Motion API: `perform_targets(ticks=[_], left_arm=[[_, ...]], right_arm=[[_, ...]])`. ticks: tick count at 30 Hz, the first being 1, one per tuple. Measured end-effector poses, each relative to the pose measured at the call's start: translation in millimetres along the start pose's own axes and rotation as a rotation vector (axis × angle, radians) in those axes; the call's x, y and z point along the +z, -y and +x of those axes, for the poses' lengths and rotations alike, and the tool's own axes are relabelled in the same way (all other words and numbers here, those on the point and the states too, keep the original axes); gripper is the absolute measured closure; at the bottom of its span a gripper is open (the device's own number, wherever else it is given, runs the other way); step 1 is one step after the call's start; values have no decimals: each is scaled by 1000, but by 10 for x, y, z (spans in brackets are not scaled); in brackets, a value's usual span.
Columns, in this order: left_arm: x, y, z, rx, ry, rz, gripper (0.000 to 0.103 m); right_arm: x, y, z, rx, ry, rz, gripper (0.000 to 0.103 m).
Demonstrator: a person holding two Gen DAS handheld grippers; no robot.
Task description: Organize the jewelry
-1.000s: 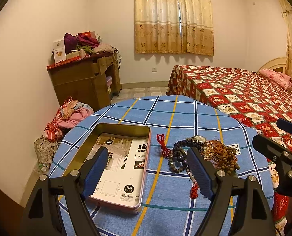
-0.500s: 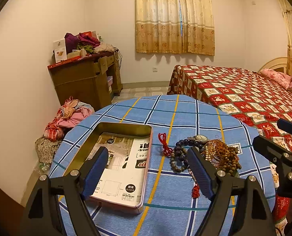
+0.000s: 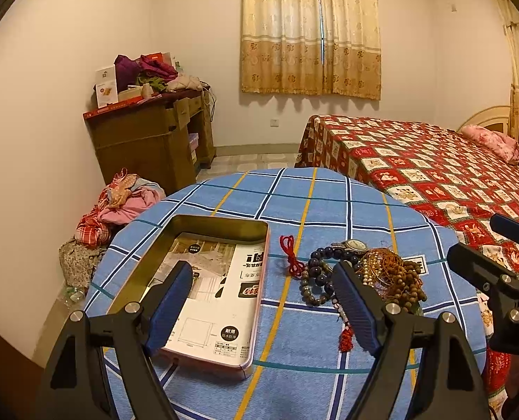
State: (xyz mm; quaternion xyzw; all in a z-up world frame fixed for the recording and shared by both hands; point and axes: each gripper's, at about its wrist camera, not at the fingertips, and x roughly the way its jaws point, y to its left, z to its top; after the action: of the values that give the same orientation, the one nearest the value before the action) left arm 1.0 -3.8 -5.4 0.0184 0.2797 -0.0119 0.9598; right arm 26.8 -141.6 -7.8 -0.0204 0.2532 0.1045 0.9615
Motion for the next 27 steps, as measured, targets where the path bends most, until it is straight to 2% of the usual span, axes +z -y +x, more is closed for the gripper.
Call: perform_targets(ticks=[14, 17, 22, 27], left_arm=[[-25, -24, 40, 7, -11, 2, 21], [-48, -42, 119, 10, -28, 1, 21], [-105, -87, 224, 19, -40, 3, 21], [-152, -88, 336, -4, -49, 1, 21]], right_arm=[[-38, -5, 46, -8, -13, -3, 0], [-94, 12, 127, -15, -35, -11, 5], [-210, 163, 312, -24, -103, -2, 19], [-334, 200, 507, 24, -183, 7, 33]])
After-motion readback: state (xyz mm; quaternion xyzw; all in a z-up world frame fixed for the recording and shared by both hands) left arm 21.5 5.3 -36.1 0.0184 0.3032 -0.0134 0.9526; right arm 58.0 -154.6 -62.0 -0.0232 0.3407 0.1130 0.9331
